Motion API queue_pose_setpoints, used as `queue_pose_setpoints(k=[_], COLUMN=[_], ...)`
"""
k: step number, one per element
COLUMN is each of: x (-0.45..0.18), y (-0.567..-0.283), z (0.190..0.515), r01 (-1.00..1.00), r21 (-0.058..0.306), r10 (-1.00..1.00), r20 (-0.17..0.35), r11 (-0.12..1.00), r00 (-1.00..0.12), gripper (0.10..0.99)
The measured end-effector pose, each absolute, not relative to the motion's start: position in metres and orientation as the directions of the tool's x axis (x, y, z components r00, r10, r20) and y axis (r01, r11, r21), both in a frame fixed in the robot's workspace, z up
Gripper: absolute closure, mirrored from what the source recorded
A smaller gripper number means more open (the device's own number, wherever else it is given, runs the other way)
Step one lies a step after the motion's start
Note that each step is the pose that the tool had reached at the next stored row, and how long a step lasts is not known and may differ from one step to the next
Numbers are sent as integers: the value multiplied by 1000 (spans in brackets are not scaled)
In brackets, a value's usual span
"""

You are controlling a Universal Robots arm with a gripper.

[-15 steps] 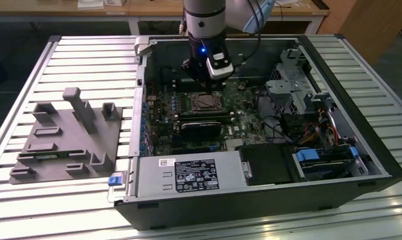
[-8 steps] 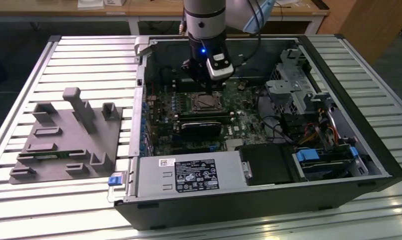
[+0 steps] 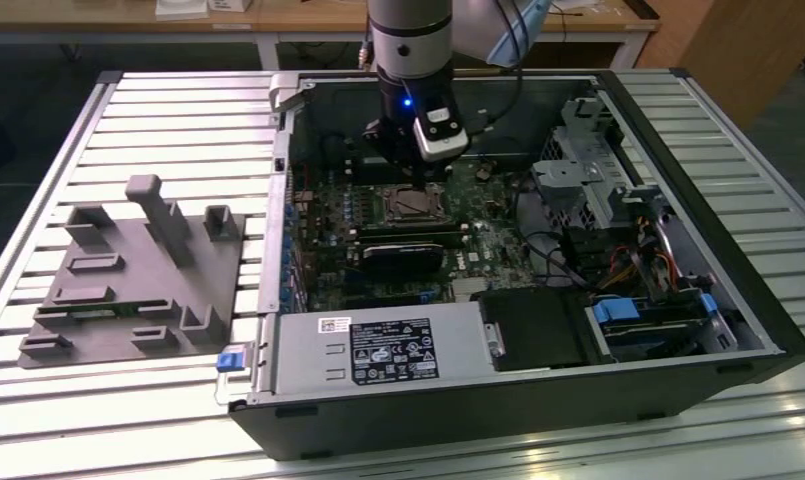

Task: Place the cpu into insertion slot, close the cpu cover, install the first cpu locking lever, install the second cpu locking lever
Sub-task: 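Install the second cpu locking lever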

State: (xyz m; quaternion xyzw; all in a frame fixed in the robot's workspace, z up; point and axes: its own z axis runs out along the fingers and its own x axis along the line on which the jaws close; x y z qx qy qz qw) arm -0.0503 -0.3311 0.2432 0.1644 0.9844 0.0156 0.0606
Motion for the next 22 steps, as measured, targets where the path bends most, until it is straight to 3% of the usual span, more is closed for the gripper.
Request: queue_pose_setpoints(k=[14,22], x=[-50,-50], y=[-337,-354], z=[243,243], r01=[322,322], r21=[51,50], r10=[326,326], r20=[-114,-114], r11=[945,945], r00=[-939,-939], gripper=[980,980])
